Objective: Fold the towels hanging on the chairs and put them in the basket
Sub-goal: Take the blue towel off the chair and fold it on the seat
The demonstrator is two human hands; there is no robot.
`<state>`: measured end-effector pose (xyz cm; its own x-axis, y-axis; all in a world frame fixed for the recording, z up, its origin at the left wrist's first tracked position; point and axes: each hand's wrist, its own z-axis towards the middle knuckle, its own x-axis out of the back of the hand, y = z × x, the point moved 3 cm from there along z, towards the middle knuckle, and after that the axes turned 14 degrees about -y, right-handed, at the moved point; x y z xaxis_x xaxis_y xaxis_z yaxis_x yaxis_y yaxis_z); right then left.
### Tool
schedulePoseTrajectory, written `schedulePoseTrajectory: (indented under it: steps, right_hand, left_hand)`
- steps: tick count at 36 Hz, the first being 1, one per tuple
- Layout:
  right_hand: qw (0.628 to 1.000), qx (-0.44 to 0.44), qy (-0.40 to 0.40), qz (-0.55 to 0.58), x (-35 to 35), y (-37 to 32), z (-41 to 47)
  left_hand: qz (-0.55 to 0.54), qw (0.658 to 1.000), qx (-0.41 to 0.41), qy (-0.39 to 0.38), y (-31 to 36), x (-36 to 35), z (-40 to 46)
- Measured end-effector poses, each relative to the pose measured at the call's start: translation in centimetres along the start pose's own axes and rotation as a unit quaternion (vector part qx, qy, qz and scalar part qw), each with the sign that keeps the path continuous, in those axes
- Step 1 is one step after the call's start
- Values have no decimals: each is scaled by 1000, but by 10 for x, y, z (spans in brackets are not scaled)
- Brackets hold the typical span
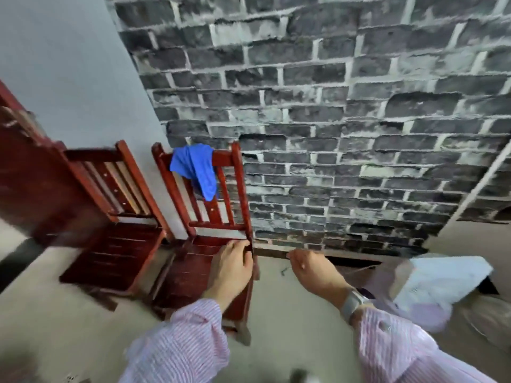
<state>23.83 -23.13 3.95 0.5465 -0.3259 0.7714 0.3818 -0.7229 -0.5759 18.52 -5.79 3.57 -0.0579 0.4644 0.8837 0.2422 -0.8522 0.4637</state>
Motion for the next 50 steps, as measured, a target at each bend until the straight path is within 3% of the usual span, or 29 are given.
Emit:
schedulePoseTrajectory:
  steps: [9, 20, 26, 30, 34, 38, 43, 50]
  right_hand:
    - [997, 65, -47, -18, -18, -74, 131]
    - [995, 55, 59, 51, 28, -131, 347]
    - [998, 39, 54, -13, 30, -172, 447]
    - [990, -1, 96, -108, 24, -189, 487]
    - [971, -47, 84, -221, 19, -197, 508]
    - [966, -59, 120, -220, 24, -201, 519]
    - [990, -39, 130, -38, 32, -193, 493]
    - [980, -21, 125, 152, 50, -196, 415]
  left_hand:
    - [-5, 997, 74, 30, -103, 55, 52]
    - [1, 996, 86, 19, -194, 132, 202]
    - [-65, 991, 107, 37, -231, 151, 233]
    - [-116, 985, 121, 32, -258, 157, 237]
    - [-135, 984, 113, 28, -280, 163, 245]
    - [-141, 987, 74, 7, -291, 170, 267]
    - [-173, 985, -17, -8, -296, 172, 302]
    - [-96, 956, -275, -47, -261, 191, 343]
